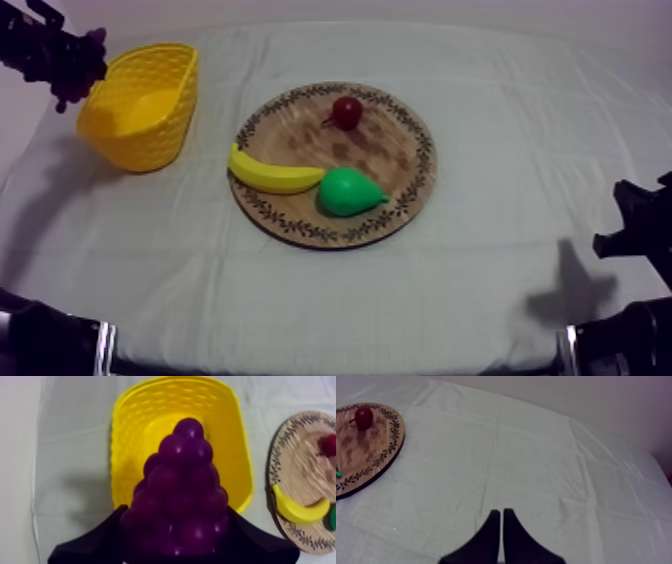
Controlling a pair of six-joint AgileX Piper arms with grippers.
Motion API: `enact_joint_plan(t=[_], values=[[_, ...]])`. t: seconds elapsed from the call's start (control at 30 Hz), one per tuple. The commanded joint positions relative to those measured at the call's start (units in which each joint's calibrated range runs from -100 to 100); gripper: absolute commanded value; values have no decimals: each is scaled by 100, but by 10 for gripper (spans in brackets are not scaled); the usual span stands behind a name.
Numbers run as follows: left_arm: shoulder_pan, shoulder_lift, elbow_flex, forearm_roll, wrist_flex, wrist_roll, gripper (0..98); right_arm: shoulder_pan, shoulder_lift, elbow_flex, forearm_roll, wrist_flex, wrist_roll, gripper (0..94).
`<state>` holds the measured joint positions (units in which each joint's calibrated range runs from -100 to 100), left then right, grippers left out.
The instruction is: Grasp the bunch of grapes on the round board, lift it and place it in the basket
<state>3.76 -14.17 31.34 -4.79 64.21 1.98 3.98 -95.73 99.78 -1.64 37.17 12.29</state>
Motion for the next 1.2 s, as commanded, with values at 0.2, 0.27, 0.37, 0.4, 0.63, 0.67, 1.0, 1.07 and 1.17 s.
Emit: enact_joint_plan(t=[0.2, 0.27, 0.37, 0.4, 0.63, 0.67, 1.0, 1.07, 1.17], values=[[7, 1217, -281, -6, -401, 75, 488, 0, -2, -1, 0, 1, -1, 5], [9, 1519, -338, -5, -503, 89, 489, 0, -2, -1, 0, 1, -1, 5], [13, 1940, -455, 9, -616, 109, 490, 0, -2, -1, 0, 1, -1, 5], [17, 2074, -515, 5, -637, 125, 490, 0, -2, -1, 0, 1, -1, 5], [46, 2995, -1291, 46, -596, 129, 493, 0, -2, -1, 0, 1, -1, 5], [51, 3110, -1405, 54, -568, 116, 493, 0, -2, -1, 0, 1, -1, 5], [124, 3578, -1886, 43, -458, 141, 496, 0, -2, -1, 0, 1, -1, 5], [135, 3594, -1902, 40, -457, 161, 495, 0, -2, -1, 0, 1, -1, 5], [148, 3602, -1899, 38, -466, 178, 489, 0, -2, -1, 0, 1, -1, 5]])
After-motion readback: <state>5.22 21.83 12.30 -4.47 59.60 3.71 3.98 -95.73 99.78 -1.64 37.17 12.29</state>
